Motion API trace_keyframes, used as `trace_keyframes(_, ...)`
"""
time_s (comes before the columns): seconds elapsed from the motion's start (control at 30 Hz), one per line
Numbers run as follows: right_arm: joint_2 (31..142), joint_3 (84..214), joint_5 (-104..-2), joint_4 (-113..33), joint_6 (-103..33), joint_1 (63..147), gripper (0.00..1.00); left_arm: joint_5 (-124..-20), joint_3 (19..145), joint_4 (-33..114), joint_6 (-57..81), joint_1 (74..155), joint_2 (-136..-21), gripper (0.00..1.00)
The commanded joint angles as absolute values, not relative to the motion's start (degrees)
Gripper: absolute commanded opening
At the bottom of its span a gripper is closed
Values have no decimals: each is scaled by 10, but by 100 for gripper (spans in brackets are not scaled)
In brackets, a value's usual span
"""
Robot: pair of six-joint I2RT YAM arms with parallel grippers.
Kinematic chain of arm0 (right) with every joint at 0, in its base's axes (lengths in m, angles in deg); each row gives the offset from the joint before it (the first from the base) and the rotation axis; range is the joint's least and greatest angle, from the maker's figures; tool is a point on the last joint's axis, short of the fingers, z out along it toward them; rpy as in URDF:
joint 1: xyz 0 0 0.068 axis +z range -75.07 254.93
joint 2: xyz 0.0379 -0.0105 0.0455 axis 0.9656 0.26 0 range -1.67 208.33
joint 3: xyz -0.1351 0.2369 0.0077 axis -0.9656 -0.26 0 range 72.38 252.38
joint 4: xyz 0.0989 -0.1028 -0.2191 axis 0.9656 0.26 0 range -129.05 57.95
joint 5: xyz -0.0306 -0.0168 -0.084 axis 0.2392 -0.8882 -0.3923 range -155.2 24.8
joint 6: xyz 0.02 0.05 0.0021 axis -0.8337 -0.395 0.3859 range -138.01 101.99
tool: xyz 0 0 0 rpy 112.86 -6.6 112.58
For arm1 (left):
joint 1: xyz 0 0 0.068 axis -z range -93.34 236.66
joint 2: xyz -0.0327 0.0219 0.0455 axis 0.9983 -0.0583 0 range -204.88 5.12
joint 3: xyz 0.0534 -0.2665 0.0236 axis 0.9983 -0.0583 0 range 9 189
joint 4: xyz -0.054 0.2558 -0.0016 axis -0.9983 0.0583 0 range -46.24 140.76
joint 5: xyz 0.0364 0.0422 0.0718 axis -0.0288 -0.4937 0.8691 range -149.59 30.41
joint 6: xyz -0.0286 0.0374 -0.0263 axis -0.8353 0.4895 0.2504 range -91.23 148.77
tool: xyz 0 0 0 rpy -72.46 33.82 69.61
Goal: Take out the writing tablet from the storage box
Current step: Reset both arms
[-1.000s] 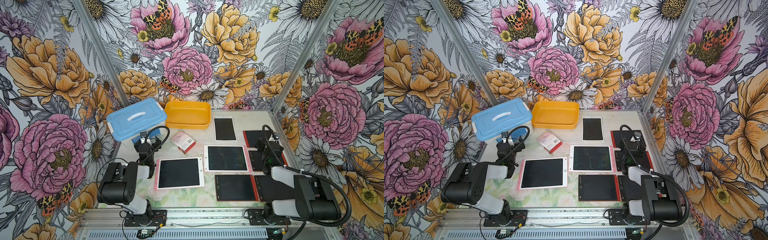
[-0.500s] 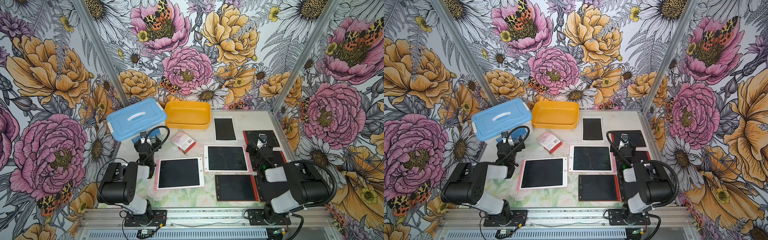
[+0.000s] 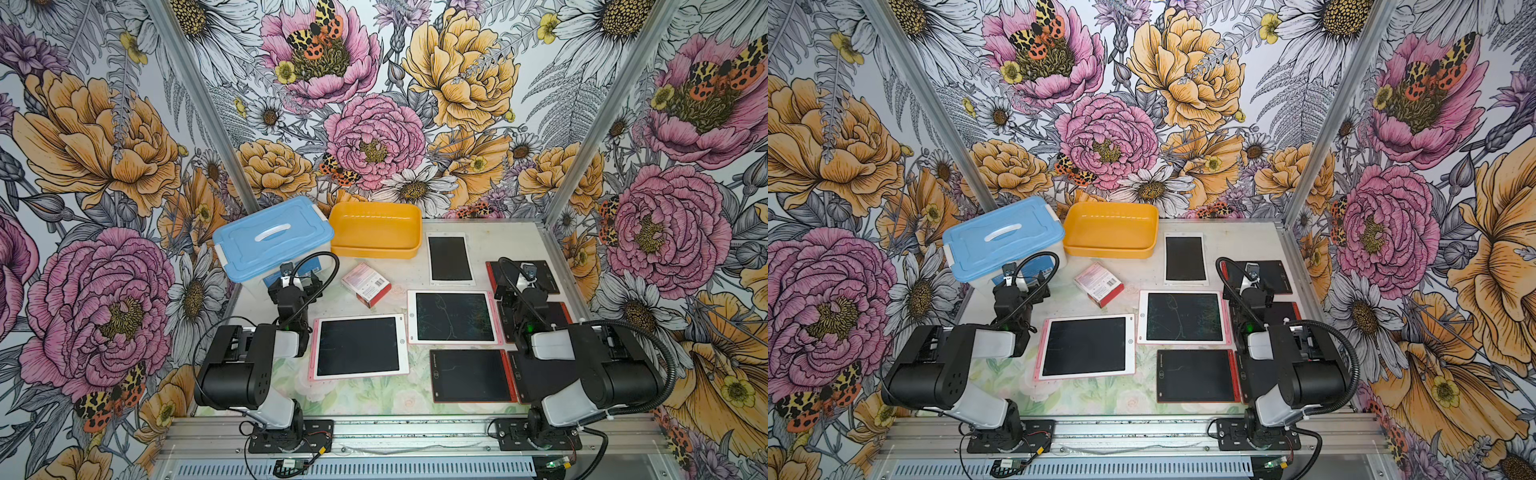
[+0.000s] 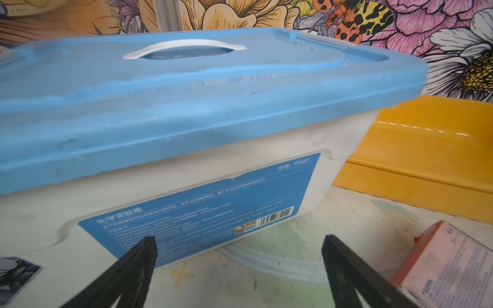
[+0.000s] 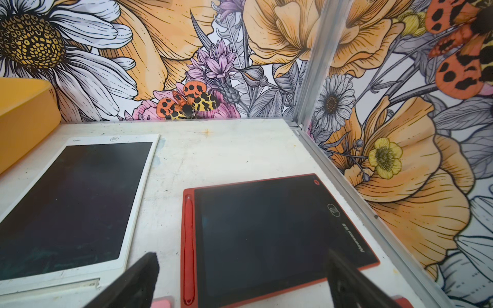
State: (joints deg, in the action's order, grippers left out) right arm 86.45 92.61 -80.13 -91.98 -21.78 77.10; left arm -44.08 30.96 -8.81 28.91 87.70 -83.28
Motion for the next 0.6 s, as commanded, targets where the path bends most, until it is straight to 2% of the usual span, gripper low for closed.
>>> trace_keyframes(0.0, 865, 933, -802, -924, -221, 770, 100, -453, 303, -103, 285, 880, -835, 99)
trace_keyframes(0.57, 865, 933, -802, -924, -221, 769, 100, -466, 303, -102, 281, 874, -833, 99)
